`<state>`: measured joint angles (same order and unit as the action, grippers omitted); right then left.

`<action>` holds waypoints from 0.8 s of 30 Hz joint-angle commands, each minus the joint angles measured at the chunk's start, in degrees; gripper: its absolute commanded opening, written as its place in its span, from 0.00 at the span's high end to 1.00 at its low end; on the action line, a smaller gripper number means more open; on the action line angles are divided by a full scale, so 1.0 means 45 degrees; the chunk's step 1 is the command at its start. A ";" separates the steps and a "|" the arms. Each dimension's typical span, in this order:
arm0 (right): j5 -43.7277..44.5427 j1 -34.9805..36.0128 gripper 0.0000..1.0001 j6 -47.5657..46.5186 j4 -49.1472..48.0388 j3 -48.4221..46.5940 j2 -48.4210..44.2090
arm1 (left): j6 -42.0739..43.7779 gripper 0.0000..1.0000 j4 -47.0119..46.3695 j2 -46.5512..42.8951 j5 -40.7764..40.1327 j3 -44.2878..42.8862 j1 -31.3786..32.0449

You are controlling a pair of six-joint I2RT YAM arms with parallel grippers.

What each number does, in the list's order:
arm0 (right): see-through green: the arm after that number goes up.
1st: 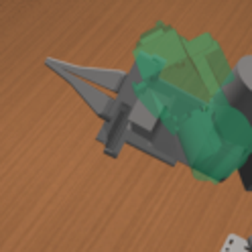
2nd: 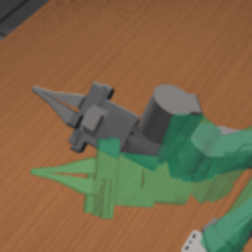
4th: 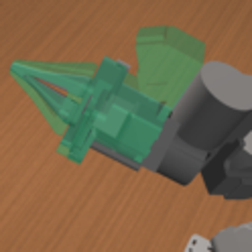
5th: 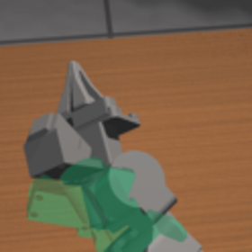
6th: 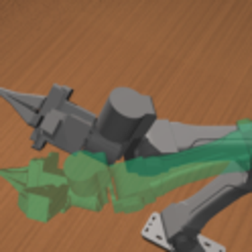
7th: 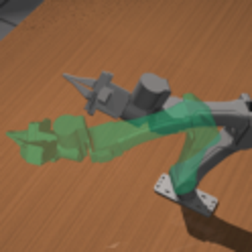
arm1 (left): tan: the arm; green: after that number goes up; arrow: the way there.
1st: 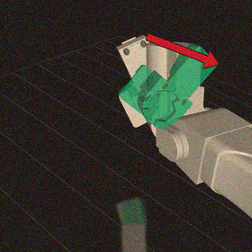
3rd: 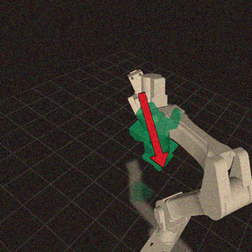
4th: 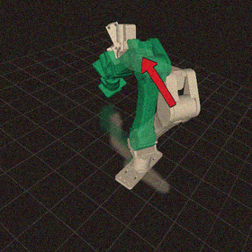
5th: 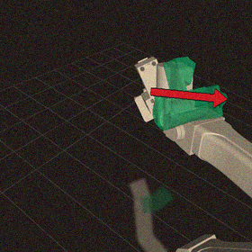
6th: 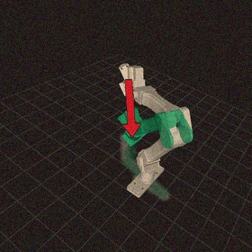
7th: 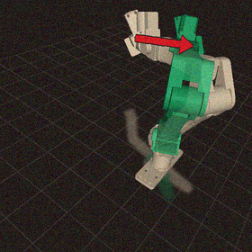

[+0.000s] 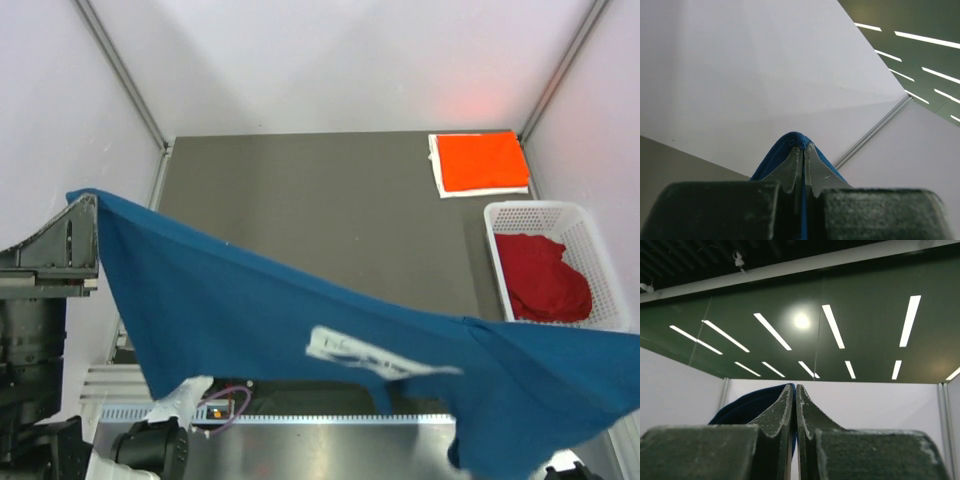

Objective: Fold and stack the t-shirts
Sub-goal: Flatten the tshirt out

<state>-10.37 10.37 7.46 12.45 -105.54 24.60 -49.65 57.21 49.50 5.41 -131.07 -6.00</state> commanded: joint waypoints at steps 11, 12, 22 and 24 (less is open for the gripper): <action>-0.1325 0.0078 1.00 -0.1248 -0.3894 0.7251 0.4491 | 0.1053 1.00 -0.3273 0.0075 -0.1690 1.1539 -0.0014; -0.1579 0.0078 1.00 -0.1268 -0.4788 0.7667 0.4939 | 0.1014 1.00 -0.4575 0.0095 -0.1748 1.2301 -0.0034; -0.3867 0.0097 1.00 -0.2751 -0.9737 0.8065 1.4382 | 0.1617 1.00 -0.9600 0.7192 -0.3585 1.4500 -0.0053; -0.3789 0.0097 1.00 -0.3179 -0.9817 0.6953 1.5699 | 0.1832 1.00 -1.0288 0.8351 -0.3605 1.3779 -0.0131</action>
<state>-24.77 10.39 -1.85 -19.66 -66.81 90.45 -44.18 23.33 81.12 -7.75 -64.23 -6.02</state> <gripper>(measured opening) 0.010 0.015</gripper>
